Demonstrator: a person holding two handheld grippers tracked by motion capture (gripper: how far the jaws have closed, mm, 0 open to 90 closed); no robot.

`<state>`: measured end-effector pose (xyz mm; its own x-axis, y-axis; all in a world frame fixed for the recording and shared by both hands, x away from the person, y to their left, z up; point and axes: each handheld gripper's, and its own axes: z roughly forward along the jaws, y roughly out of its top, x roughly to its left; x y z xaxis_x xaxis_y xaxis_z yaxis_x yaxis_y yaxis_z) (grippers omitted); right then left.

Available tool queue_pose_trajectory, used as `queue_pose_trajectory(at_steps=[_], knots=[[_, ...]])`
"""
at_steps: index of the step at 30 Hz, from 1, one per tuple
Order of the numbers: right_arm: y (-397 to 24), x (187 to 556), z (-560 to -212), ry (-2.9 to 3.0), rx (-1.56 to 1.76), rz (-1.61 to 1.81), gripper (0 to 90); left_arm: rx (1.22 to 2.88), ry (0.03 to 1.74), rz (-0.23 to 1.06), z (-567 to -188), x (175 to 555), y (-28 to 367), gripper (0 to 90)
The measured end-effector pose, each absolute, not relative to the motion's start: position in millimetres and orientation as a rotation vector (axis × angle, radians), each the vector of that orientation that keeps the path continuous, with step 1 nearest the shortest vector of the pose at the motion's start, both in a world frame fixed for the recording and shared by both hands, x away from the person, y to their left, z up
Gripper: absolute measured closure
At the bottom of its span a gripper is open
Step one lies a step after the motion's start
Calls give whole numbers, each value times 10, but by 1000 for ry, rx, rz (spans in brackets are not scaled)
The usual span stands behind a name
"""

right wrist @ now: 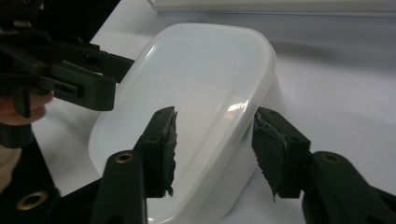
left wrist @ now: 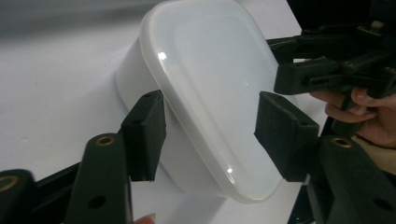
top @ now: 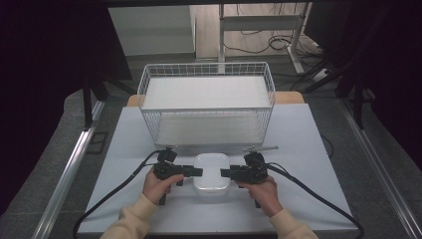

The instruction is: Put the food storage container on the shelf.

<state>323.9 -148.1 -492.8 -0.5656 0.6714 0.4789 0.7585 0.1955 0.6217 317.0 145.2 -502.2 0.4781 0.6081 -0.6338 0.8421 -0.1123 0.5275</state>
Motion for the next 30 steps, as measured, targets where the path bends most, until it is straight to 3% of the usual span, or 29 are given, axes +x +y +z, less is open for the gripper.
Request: queue_pose_trajectory(at_steps=[15,30], knots=[[-1580,3177,-4855,-2263,-1454,-1370,682,1801,1233,-230,-4910,3055,1493,681],[-1648,3062,-4774,-2265,-1452,-1425,778,1782,1167,-209,-4814,2942,1537,797]])
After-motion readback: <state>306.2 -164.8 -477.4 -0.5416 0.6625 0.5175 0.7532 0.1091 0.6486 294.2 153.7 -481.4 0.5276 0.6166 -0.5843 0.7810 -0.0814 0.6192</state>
